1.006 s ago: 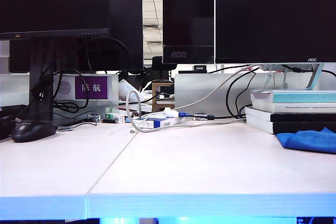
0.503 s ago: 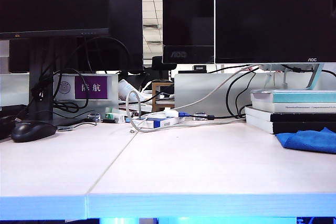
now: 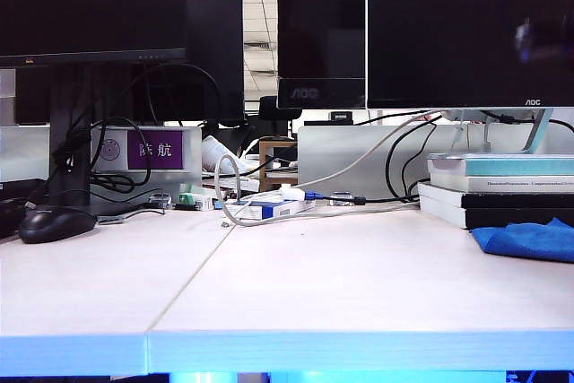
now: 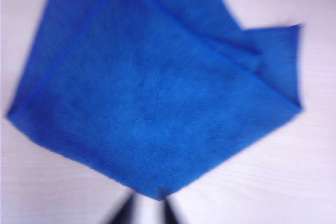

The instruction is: Wipe the table from right to left using the rag.

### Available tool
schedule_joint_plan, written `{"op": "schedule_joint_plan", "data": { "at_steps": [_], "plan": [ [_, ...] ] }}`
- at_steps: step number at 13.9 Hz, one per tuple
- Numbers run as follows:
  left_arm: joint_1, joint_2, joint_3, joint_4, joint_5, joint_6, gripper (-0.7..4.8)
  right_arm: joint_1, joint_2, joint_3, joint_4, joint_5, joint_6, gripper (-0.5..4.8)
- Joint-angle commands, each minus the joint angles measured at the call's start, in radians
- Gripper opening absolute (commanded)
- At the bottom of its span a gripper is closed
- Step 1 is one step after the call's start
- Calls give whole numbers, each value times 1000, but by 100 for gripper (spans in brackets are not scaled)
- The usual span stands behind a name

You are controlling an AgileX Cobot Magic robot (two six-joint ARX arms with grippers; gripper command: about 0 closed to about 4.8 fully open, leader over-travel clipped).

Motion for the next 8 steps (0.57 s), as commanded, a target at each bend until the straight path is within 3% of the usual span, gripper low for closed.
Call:
{"op": "schedule_joint_plan", "data": {
  "at_steps": [1,4,6,8],
  "plan": [
    [-2,-3,4,38,5,6,-5,1,102,3,-16,8,-39,183],
    [-2,-6,4,32,8,1,-5,-12,180,3,37,32,-42,189],
    [-2,-5,4,33,11,2,-5,-24,216,3,65,32,-42,246],
    [-2,-5,4,34,10,2,-5,-29,252,3,123,23,-42,254]
  ]
}}
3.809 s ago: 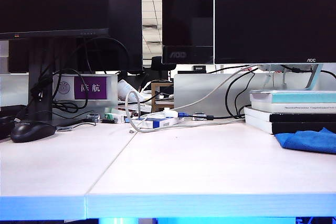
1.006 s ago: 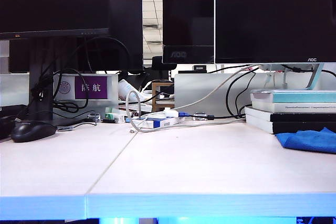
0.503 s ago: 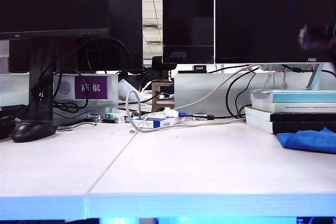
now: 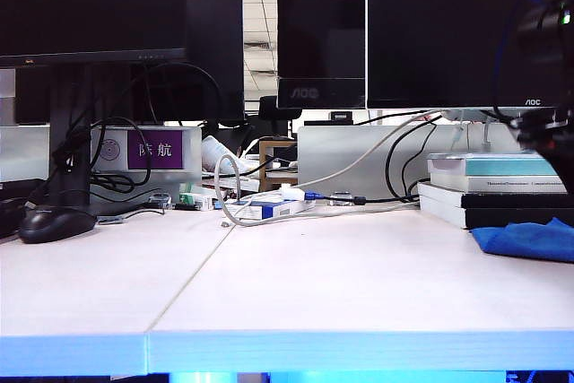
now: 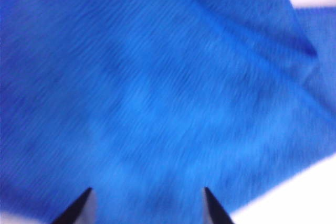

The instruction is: Wipe the table from right to left using the rag.

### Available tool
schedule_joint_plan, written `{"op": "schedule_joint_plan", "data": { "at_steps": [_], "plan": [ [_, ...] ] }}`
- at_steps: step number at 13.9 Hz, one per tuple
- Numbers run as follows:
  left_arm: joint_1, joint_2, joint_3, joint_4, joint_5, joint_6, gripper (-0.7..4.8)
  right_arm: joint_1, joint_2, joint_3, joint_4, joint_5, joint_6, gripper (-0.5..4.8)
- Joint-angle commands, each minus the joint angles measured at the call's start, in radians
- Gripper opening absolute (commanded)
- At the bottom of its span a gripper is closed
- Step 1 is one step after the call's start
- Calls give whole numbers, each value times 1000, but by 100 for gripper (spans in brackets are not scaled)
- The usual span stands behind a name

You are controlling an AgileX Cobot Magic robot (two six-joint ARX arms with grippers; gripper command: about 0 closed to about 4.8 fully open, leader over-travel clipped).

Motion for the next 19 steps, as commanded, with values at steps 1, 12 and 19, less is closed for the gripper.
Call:
{"op": "schedule_joint_plan", "data": {
  "at_steps": [1,12,19],
  "plan": [
    [0,-5,4,12,7,3,-5,-2,37,3,67,-5,-2,253],
    [0,-5,4,-7,7,3,-5,-1,153,-2,-92,-5,103,-3],
    [0,-5,4,-8,7,3,-5,6,153,-2,-157,-92,163,-1]
  ]
}}
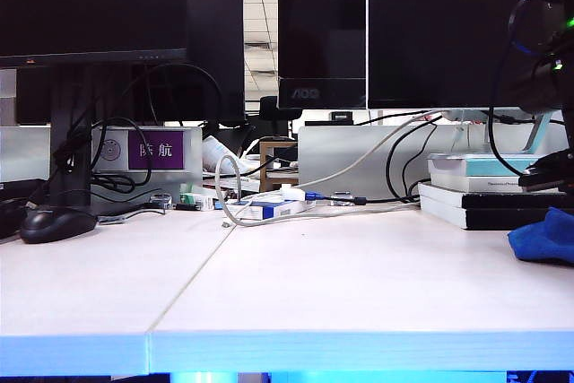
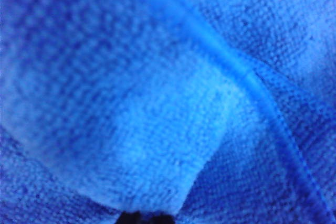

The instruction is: Wipe the table from right to left using the rag.

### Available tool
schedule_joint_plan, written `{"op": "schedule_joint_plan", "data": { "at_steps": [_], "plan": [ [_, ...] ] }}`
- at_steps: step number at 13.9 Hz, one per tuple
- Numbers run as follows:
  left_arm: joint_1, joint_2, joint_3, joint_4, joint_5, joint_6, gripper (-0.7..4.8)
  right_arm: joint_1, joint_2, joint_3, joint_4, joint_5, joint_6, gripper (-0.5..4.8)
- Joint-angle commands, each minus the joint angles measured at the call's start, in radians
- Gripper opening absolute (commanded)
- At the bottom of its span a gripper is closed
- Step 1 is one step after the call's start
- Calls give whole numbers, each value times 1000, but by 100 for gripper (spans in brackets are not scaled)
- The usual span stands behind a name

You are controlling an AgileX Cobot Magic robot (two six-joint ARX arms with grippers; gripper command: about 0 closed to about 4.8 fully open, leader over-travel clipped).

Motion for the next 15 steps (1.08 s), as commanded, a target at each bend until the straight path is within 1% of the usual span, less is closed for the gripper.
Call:
{"op": "schedule_joint_plan", "data": {
  "at_steps": [1,3,5,7,9,10,11,12,15],
  "plan": [
    [0,-4,4,7,3,3,-5,3,21,-18,-37,-80,7,-1],
    [0,-4,4,8,3,3,-5,2,21,-18,-34,-108,23,-1],
    [0,-4,4,8,3,3,-5,9,21,-18,-3,-178,37,-1],
    [0,-4,4,7,3,3,-5,37,21,-18,15,-177,53,-1],
    [0,-4,4,7,4,3,-5,100,21,-18,26,-177,57,-1],
    [0,-4,4,7,4,3,-5,146,21,-18,34,-178,79,-1],
    [0,-4,4,6,4,3,-5,177,21,-18,42,-197,86,-1],
    [0,-4,4,7,4,3,-5,214,21,-18,54,-242,104,-1],
    [0,-4,4,7,4,3,-5,277,21,-18,68,-262,131,-1]
  ]
}}
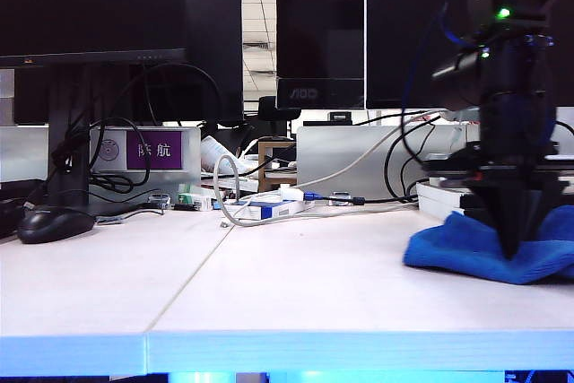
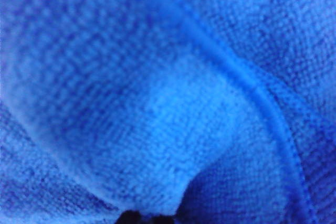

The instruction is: Wipe the table from right to left using the rag.

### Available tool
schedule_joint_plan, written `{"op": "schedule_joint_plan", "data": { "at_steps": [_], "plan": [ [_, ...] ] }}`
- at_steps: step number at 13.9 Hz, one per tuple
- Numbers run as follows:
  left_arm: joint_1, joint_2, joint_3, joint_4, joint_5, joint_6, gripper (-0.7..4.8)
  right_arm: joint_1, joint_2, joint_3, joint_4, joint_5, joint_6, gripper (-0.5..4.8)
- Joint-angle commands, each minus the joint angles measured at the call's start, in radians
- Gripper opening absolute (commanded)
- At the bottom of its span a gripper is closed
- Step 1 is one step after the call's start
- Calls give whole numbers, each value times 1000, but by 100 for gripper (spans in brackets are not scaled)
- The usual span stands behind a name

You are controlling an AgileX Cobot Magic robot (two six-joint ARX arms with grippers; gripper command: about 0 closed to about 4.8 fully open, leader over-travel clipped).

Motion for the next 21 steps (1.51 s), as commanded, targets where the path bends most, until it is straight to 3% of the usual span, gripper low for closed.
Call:
{"op": "schedule_joint_plan", "data": {
  "at_steps": [1,6,17,21],
  "plan": [
    [0,-4,4,7,4,3,-5,66,25,-17,42,-72,33,-1],
    [0,-4,4,7,4,3,-5,182,25,-17,51,-72,72,-1],
    [0,-3,3,7,4,3,-5,261,32,-13,127,-144,158,-1],
    [0,-3,3,5,4,3,-5,356,122,51,127,-148,166,-1]
  ]
}}
